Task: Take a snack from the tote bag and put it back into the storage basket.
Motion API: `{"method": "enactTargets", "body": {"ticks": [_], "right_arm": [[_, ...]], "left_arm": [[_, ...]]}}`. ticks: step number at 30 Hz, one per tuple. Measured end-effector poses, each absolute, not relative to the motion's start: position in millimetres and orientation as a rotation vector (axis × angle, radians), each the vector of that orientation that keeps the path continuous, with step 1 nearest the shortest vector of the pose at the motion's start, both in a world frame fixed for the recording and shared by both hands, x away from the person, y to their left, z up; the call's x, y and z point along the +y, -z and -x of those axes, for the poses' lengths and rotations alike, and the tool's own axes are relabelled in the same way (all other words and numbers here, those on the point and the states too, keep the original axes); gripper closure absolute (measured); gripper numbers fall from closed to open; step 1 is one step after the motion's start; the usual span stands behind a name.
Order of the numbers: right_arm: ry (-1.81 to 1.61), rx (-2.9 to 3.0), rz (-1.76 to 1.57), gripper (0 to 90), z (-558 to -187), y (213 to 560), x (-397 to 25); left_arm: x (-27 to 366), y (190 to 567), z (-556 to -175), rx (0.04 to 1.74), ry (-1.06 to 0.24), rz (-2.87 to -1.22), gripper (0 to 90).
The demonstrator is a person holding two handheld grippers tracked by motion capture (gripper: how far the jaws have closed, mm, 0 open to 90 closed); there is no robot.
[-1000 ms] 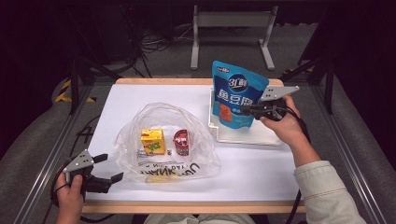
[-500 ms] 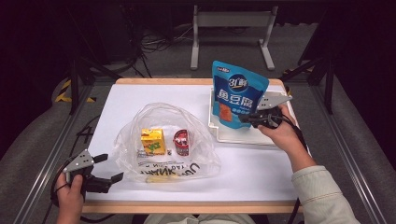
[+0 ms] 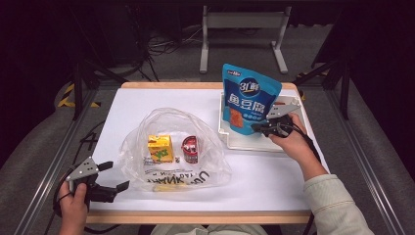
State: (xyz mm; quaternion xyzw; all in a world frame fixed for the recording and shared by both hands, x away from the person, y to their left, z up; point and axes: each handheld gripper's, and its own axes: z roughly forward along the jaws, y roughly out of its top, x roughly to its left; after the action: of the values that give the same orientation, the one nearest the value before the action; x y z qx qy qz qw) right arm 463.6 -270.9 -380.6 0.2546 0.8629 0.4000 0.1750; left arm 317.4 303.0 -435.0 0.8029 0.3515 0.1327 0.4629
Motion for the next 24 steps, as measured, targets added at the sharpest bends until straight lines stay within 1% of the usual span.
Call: {"method": "enactTargets", "body": {"ticks": [9,24], "right_arm": [[-1.072,2.417,-0.805,90.0,-474.4,395.4,-278.4],[-1.020,2.379,-0.892,90.0,-485.0,404.1,-282.8]], "left_arm": [[302.2,435.2,-317.5,0.863,-0.325,-1.974,1.6],[302.2,435.0,-317.3,0.866,-0.323,-1.973,1.6]]}}
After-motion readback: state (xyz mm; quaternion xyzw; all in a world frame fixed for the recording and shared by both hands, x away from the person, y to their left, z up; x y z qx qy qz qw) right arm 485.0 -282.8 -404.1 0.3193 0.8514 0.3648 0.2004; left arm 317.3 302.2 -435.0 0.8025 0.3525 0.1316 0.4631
